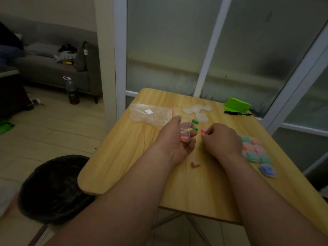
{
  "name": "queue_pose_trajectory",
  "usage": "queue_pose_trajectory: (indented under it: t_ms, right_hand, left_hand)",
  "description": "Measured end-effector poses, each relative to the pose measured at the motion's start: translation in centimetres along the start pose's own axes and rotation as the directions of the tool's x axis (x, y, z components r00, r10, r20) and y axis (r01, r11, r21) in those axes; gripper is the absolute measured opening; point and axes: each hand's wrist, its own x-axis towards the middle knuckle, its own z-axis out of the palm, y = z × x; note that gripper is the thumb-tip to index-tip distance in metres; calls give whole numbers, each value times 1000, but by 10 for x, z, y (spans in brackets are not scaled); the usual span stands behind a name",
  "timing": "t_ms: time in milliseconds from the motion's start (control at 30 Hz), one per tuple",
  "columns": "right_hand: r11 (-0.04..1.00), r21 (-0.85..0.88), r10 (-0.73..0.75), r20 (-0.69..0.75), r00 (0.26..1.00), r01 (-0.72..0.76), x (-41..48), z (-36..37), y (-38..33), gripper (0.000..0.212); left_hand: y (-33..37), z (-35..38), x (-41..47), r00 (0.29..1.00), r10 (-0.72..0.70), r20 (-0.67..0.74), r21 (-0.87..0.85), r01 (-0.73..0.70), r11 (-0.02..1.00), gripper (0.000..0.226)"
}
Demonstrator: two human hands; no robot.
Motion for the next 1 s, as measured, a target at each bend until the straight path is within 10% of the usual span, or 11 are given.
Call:
queue_pose_trajectory:
  t_ms: [633, 1000]
  right_hand:
    - [740, 596, -327, -83, 941, 310, -21, -43, 2, 8]
    - [827, 269, -502, -39, 864, 493, -39, -44, 2, 28]
  left_hand:
    - [-2, 7, -6, 997, -32, 65, -17, 33, 999, 50]
    - [-14, 18, -14, 985, -119, 122, 7, 119, 993, 48]
